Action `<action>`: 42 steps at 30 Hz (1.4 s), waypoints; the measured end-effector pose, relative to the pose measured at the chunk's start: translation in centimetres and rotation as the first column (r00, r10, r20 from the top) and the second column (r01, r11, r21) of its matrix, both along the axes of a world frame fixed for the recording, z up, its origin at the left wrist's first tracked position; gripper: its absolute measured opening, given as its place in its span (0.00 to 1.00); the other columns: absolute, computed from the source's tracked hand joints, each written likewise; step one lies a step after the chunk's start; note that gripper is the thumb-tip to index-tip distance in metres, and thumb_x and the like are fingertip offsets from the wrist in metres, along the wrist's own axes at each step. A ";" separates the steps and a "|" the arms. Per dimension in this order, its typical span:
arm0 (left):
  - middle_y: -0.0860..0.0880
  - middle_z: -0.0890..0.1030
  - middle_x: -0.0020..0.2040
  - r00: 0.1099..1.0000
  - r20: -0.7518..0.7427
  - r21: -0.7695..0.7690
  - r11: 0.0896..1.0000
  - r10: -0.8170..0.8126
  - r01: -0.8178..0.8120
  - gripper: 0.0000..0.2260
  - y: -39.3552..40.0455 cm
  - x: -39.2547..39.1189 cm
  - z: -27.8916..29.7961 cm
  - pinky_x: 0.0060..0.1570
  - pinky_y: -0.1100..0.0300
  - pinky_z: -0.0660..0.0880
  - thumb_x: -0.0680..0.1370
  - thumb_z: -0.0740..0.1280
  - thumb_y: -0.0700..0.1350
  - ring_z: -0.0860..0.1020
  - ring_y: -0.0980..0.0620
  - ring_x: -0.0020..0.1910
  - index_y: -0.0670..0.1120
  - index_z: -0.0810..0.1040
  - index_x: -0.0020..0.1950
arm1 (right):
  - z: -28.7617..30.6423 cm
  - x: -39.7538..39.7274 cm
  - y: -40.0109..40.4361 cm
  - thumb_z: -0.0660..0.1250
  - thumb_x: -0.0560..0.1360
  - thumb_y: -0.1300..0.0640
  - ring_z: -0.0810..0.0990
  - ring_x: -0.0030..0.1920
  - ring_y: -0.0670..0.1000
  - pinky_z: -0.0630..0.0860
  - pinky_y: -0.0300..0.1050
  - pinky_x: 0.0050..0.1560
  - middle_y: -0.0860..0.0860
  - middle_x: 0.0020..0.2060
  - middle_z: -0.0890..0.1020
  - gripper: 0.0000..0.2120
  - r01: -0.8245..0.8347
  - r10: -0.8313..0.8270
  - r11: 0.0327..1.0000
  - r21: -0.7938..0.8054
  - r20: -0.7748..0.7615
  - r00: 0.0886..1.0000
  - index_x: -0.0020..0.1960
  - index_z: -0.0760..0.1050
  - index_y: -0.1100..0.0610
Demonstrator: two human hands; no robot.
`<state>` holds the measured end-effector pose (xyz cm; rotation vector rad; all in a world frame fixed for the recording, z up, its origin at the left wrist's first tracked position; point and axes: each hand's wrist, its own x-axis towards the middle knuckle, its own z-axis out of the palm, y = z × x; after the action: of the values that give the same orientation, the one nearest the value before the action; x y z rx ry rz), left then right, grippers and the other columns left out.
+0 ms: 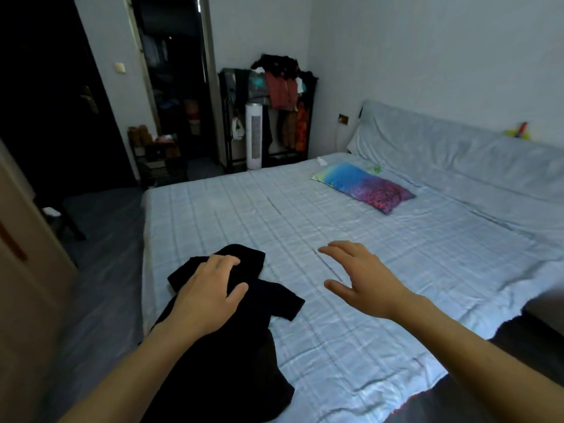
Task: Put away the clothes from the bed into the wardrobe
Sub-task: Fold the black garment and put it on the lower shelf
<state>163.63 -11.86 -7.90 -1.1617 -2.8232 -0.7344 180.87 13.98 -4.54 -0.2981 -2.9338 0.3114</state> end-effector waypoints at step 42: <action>0.55 0.72 0.66 0.843 0.233 -0.126 0.874 0.485 -0.468 0.19 8.7 -12.2 -11.5 0.62 0.53 0.72 0.81 0.61 0.59 0.72 0.54 0.61 0.53 0.71 0.68 | -12.7 -28.0 9.7 0.65 0.79 0.44 0.60 0.75 0.48 0.62 0.50 0.74 0.45 0.75 0.64 0.29 -0.393 0.442 0.877 -0.278 0.144 0.885 0.77 0.61 0.47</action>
<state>151.41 -3.16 -19.37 -0.3332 -3.1640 -0.8000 152.83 23.65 -17.27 0.3107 -3.1413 0.7434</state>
